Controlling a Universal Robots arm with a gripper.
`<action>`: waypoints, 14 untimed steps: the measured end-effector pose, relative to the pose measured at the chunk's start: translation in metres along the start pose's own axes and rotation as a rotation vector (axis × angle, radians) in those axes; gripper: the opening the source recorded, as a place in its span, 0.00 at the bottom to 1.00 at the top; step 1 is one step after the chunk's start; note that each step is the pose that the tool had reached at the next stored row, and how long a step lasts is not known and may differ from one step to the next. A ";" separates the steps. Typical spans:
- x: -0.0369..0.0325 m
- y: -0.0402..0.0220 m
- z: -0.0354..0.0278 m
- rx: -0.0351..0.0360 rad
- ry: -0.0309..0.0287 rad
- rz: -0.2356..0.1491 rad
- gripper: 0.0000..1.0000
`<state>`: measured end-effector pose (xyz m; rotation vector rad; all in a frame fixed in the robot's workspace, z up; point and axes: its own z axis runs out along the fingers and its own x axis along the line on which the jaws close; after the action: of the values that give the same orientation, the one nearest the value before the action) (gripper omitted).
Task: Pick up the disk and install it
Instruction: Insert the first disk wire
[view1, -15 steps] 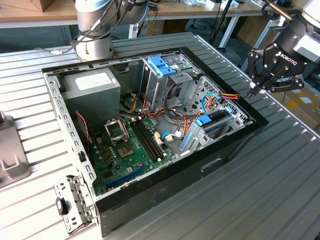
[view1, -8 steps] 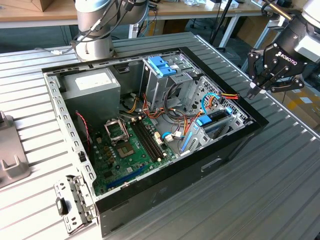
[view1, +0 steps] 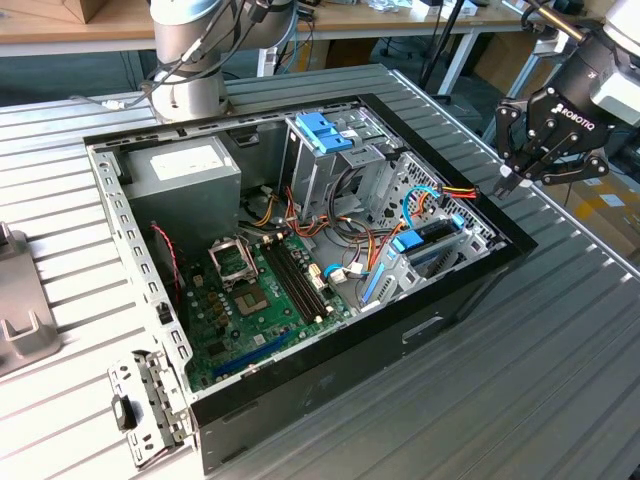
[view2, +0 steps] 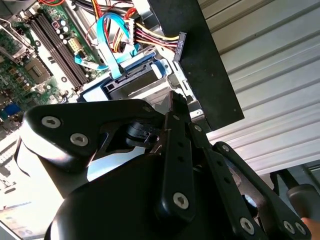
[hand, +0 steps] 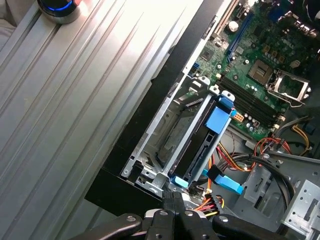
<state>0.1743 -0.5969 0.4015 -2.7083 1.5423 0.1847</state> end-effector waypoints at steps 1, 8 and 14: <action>0.0000 0.0000 0.0000 -0.0003 0.0001 -0.002 0.11; 0.0000 0.0000 0.0000 -0.0027 0.0010 -0.024 0.11; 0.0000 0.0000 0.0000 -0.0061 0.0022 -0.053 0.11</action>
<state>0.1743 -0.5969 0.4015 -2.7514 1.4706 0.1857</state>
